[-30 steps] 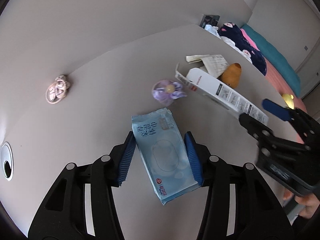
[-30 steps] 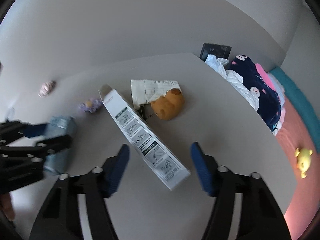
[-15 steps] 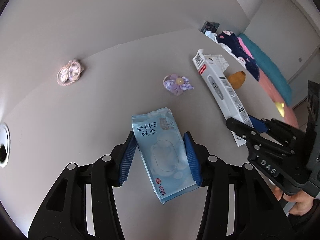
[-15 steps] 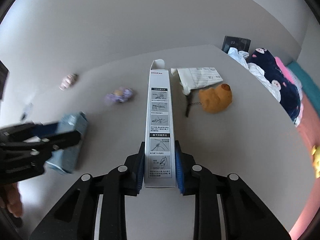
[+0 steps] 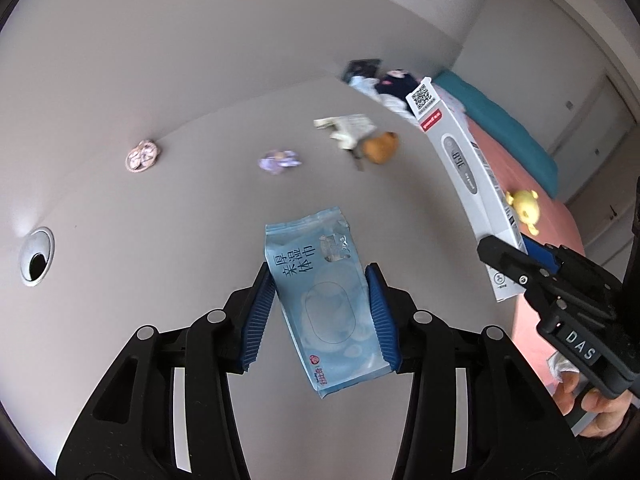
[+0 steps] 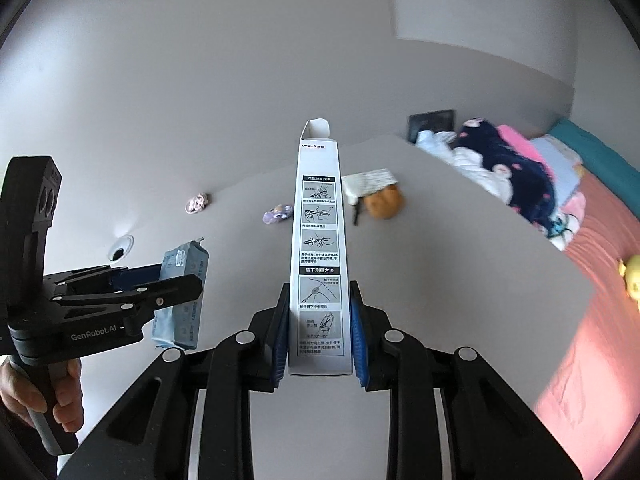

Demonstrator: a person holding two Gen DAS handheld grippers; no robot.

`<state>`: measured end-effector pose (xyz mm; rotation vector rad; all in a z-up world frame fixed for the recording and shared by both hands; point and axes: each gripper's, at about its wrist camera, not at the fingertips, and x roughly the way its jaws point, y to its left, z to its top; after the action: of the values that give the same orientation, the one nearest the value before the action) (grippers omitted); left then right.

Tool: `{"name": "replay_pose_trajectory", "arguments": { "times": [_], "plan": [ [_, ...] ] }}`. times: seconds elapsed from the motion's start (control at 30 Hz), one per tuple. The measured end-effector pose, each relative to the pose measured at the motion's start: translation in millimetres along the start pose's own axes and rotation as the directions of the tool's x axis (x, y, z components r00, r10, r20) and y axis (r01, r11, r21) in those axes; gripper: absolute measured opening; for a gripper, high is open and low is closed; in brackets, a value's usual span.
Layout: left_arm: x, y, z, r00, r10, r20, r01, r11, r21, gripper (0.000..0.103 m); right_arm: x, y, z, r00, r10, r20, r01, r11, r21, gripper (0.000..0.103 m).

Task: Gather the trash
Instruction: 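Carry the wipes pack and white box over the trash bin and open both tools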

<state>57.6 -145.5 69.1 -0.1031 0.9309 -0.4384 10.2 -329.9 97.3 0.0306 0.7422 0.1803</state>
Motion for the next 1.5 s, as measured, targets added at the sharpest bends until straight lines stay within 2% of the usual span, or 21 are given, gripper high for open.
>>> {"name": "replay_pose_trajectory", "arguments": {
  "times": [0.3, 0.53, 0.7, 0.93, 1.1, 1.23, 1.27, 1.3, 1.33, 1.37, 1.4, 1.43, 1.5],
  "plan": [
    [-21.7, -86.9, -47.0, 0.996, -0.085, -0.014, 0.086, 0.988, 0.128, 0.046, -82.8, -46.0, -58.7, 0.996, -0.058, 0.071, 0.051, 0.994, 0.096, 0.028],
    [-13.6, -165.4, -98.5, 0.985, -0.159, -0.073, 0.172, 0.957, 0.234, 0.046, -142.9, -97.6, -136.8, 0.986, -0.141, 0.09, 0.12, 0.97, 0.209, 0.028],
    [4.6, -224.2, -141.1, 0.966, -0.21, -0.15, 0.248, 0.918, 0.31, 0.046, -174.3, -132.8, -197.0, 0.974, -0.215, 0.066, 0.186, 0.935, 0.302, 0.028],
    [30.7, -290.1, -202.9, 0.937, -0.226, -0.268, 0.322, 0.856, 0.405, 0.046, -210.8, -179.4, -281.4, 0.952, -0.306, 0.012, 0.268, 0.851, 0.451, 0.028],
    [45.5, -330.0, -242.3, 0.915, -0.22, -0.337, 0.366, 0.802, 0.472, 0.043, -230.6, -205.2, -325.6, 0.934, -0.356, -0.034, 0.32, 0.789, 0.525, 0.028],
    [50.4, -353.5, -274.7, 0.906, -0.197, -0.375, 0.38, 0.769, 0.514, 0.042, -238.7, -219.6, -346.5, 0.924, -0.378, -0.066, 0.348, 0.753, 0.559, 0.028],
    [52.8, -358.4, -281.7, 0.903, -0.191, -0.385, 0.385, 0.757, 0.528, 0.042, -240.2, -222.6, -350.1, 0.921, -0.382, -0.073, 0.353, 0.744, 0.567, 0.035],
    [54.3, -363.8, -286.8, 0.902, -0.182, -0.391, 0.386, 0.748, 0.54, 0.042, -241.2, -225.8, -353.2, 0.919, -0.386, -0.078, 0.357, 0.734, 0.577, 0.072],
    [55.2, -366.1, -290.1, 0.905, -0.176, -0.387, 0.38, 0.743, 0.55, 0.056, -243.6, -228.8, -357.0, 0.918, -0.389, -0.076, 0.356, 0.724, 0.591, 0.093],
    [53.8, -367.2, -291.9, 0.914, -0.17, -0.368, 0.363, 0.746, 0.558, 0.091, -247.3, -231.0, -360.9, 0.912, -0.404, -0.069, 0.362, 0.714, 0.599, 0.1],
    [51.8, -368.9, -292.4, 0.924, -0.169, -0.343, 0.346, 0.75, 0.563, 0.096, -248.6, -232.7, -362.6, 0.906, -0.416, -0.074, 0.373, 0.706, 0.602, 0.1],
    [48.2, -368.4, -292.2, 0.935, -0.171, -0.31, 0.327, 0.753, 0.571, 0.097, -249.0, -234.8, -364.6, 0.898, -0.431, -0.09, 0.394, 0.695, 0.602, 0.1],
    [46.3, -371.5, -292.1, 0.939, -0.166, -0.301, 0.319, 0.747, 0.584, 0.097, -249.7, -236.5, -366.9, 0.888, -0.448, -0.099, 0.413, 0.687, 0.597, 0.1]
  ]
}}
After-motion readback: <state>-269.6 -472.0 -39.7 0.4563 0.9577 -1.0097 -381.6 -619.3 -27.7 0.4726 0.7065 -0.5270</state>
